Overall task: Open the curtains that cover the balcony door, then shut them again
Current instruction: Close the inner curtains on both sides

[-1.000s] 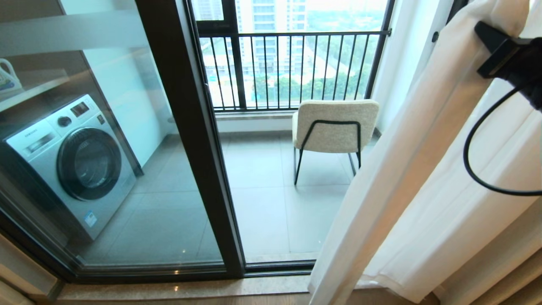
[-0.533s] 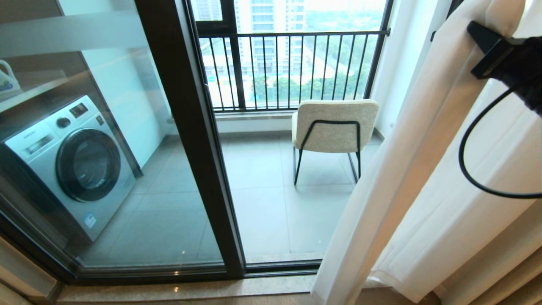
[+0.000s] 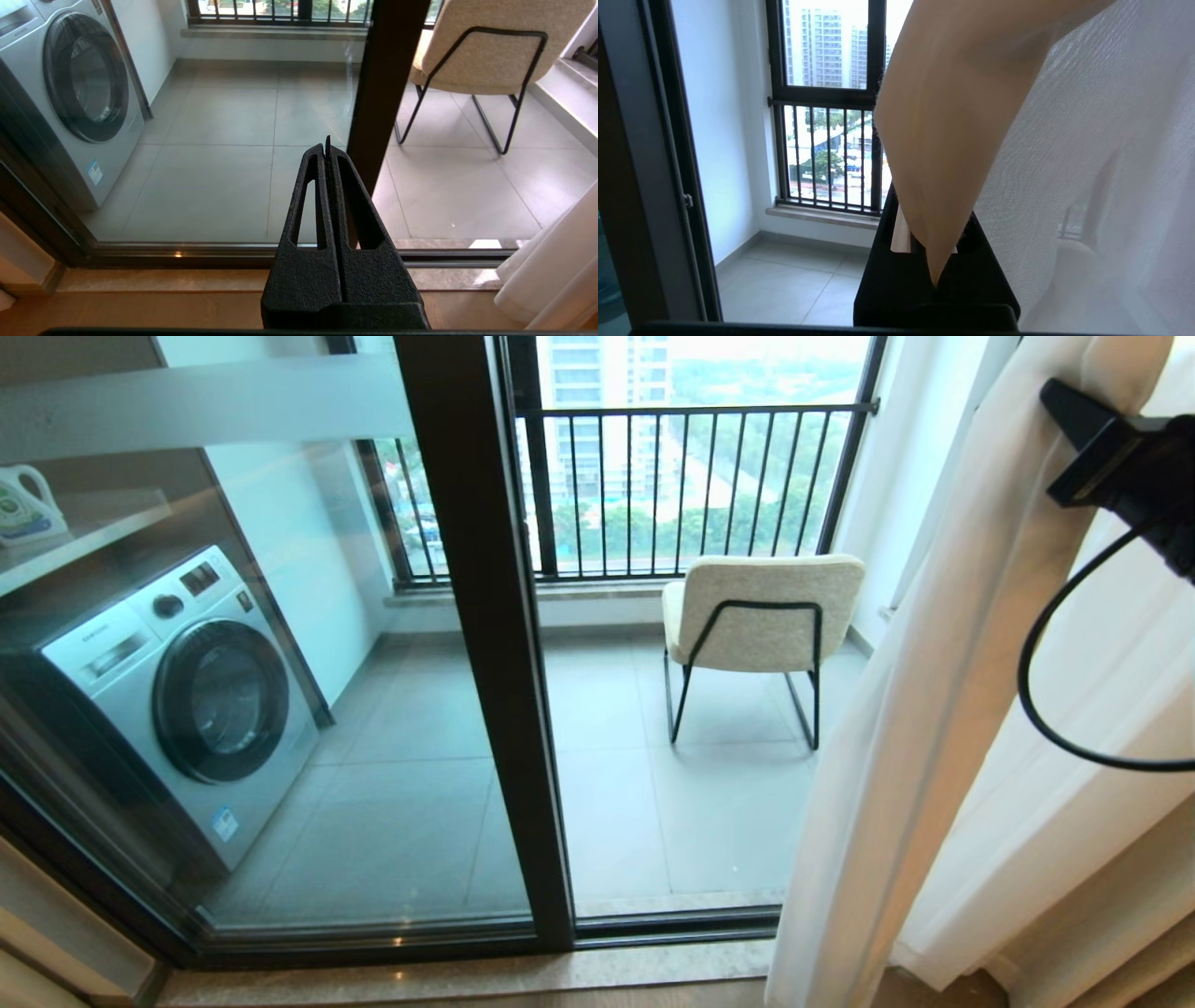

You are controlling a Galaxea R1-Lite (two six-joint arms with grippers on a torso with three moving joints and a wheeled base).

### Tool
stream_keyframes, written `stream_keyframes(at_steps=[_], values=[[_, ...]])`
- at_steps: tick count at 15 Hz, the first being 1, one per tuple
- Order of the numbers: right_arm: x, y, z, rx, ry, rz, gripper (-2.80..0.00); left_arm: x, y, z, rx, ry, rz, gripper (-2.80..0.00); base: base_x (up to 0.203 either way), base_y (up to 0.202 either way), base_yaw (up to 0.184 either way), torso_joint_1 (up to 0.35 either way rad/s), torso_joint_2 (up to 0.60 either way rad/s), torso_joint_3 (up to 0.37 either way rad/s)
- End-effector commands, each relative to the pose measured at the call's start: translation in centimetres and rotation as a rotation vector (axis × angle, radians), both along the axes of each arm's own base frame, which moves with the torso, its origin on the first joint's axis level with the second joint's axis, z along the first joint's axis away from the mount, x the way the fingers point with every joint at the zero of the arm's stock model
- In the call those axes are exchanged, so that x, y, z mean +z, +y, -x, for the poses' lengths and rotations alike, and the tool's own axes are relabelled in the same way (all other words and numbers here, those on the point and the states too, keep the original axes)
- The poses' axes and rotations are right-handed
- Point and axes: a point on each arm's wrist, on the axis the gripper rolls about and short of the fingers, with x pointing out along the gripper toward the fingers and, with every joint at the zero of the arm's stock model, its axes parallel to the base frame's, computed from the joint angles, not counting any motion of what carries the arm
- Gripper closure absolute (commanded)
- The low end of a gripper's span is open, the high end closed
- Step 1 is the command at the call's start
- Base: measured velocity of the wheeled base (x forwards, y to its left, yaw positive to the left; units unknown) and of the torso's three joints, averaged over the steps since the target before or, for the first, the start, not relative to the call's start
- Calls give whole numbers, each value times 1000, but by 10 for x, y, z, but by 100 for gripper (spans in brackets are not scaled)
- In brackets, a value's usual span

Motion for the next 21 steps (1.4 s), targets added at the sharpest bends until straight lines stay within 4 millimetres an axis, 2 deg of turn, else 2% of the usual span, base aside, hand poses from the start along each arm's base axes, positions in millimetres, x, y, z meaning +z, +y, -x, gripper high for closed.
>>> stream_keyframes(at_steps=[1, 21], values=[[1, 0, 0, 2, -7, 0, 0, 0, 0, 0, 0, -1, 1, 0, 0, 194, 8, 7, 2, -1], [3, 5, 0, 19, -17, 4, 0, 0, 0, 0, 0, 0, 0, 0, 0, 191, 2, 1, 3, 3]])
